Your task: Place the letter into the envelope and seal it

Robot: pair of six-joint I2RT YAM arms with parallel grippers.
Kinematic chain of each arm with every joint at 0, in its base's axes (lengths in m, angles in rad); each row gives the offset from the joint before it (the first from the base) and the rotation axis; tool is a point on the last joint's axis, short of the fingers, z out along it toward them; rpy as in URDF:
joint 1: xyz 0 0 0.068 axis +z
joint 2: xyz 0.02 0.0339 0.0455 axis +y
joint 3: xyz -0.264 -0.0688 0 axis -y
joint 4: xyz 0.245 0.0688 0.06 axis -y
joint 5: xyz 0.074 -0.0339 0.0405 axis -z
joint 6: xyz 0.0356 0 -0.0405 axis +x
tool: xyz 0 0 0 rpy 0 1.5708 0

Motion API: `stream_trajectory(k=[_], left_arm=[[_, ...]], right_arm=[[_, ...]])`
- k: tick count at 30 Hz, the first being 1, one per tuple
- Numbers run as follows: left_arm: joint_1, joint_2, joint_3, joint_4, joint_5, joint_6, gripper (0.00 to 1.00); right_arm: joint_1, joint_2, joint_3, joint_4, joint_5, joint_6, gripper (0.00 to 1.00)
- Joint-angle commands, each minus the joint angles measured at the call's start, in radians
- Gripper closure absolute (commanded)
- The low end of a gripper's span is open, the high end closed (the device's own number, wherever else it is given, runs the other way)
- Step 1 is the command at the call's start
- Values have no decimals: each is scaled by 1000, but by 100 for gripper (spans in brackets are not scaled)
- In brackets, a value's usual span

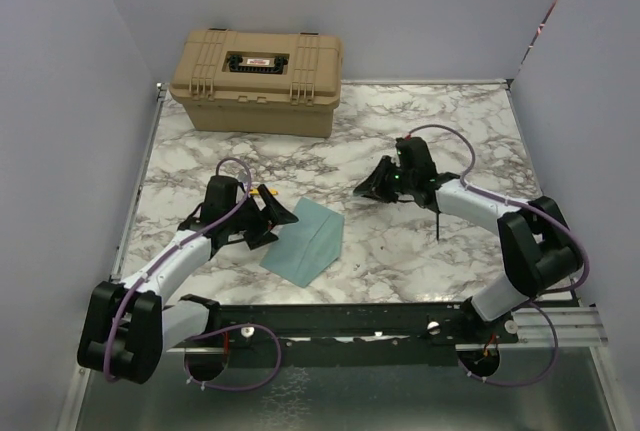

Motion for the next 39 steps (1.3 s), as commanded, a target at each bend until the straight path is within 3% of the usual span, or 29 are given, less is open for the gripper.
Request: stream_trajectory(k=[1, 3, 14, 20, 30, 33, 39], left_arm=[[4, 7, 42, -21, -45, 64, 8], [3, 26, 67, -46, -83, 103, 1], [4, 108, 113, -83, -212, 238, 1], [3, 156, 110, -96, -248, 288, 3], [4, 191, 110, -117, -259, 324, 3], [3, 212, 125, -134, -236, 331, 5], [5, 263, 147, -139, -202, 343, 8]], right_arm=[[-82, -40, -115, 181, 17, 172, 99], [-101, -31, -153, 232, 29, 204, 100], [-156, 77, -309, 639, 6, 310, 100], [-165, 138, -335, 708, 26, 332, 94], [-172, 123, -388, 638, 77, 348, 52], [-172, 73, -401, 575, 88, 327, 47], [-175, -61, -387, 285, 158, 256, 36]])
